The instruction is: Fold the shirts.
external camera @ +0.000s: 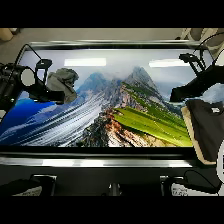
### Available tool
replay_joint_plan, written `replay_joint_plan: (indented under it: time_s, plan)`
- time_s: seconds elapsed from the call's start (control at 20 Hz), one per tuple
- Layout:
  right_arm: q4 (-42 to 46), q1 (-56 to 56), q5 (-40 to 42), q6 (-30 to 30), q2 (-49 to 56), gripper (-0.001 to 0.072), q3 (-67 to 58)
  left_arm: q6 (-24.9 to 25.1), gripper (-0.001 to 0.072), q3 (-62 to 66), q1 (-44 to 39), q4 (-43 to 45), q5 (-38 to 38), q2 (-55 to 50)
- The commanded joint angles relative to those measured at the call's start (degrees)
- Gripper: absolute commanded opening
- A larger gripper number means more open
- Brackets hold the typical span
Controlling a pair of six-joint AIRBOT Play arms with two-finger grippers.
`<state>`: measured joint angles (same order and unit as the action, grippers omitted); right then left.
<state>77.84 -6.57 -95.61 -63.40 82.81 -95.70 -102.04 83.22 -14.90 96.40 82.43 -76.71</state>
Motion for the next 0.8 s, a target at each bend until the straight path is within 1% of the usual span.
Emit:
replay_joint_plan:
  time_s: [0.0, 0.65, 0.7, 0.75]
  plan:
    - [0.0, 0.0, 0.0, 0.0, 0.0, 0.0672, 0.0, 0.0, 0.072, 0.0, 0.0, 0.0, 0.0, 0.0]
    - [0.0, 0.0, 0.0, 0.0, 0.0, 0.0672, 0.0, 0.0, 0.072, 0.0, 0.0, 0.0, 0.0, 0.0]
    - [0.0, 0.0, 0.0, 0.0, 0.0, 0.0672, 0.0, -0.3, 0.072, 0.0, 0.0, 0.0, -0.3, 0.0]
    - [-0.1, 0.0, 0.1, 0.0, 0.0, 0.0672, 0.0, -1.0, 0.072, 0.0, 0.0, 0.0, -2.6, 0.0]
